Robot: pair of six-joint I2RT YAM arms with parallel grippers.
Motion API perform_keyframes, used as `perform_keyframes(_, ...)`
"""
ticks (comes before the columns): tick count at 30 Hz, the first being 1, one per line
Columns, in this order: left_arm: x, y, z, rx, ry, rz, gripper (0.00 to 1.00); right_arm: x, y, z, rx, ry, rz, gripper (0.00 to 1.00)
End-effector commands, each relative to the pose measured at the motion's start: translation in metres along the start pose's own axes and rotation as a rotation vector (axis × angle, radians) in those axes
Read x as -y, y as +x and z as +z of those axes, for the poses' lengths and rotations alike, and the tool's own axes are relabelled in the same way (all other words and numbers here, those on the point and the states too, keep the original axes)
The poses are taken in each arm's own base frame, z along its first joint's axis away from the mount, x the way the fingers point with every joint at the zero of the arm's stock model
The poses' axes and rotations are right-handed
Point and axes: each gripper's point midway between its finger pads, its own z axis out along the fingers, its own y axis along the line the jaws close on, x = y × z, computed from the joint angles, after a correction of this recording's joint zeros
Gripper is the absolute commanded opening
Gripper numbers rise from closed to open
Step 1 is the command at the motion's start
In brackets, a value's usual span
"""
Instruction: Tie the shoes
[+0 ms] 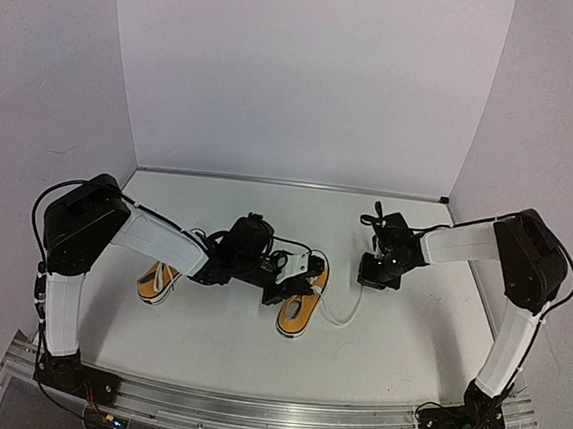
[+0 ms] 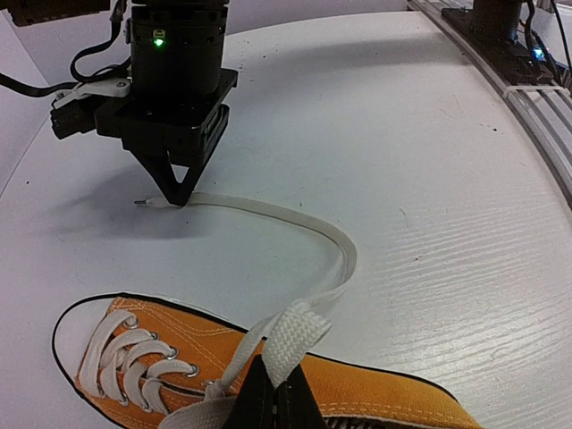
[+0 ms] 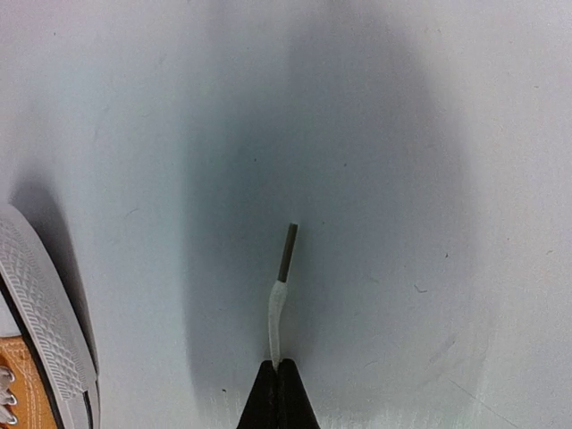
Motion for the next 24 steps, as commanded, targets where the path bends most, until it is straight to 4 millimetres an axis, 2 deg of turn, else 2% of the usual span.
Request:
perform_keyframes(1,0.001,-0.023,-0.017,0.044,-0.022,0.086,0.0,-0.024,-0.017,-0.031,0.003,-0.079,-0.071,0.0)
perform_keyframes(7,0.01,-0.025,-0.022,0.051,-0.051,0.188,0.0,-0.088,-0.063,-0.098,0.123,-0.332,-0.191,0.0)
perform_keyframes(11,0.013,-0.02,-0.022,0.026,-0.066,0.238,0.0,-0.126,-0.078,-0.13,0.149,-0.477,-0.236,0.0)
perform_keyframes(17,0.018,-0.01,-0.017,-0.026,-0.083,0.317,0.0,-0.191,-0.084,-0.16,0.174,-0.624,-0.324,0.0)
perform_keyframes(20,0.023,-0.004,-0.012,-0.059,-0.09,0.367,0.0,-0.232,-0.087,-0.174,0.182,-0.707,-0.366,0.0)
perform_keyframes(24,0.032,0.006,-0.003,-0.116,-0.071,0.418,0.0,-0.285,-0.071,-0.177,0.154,-0.79,-0.432,0.0)
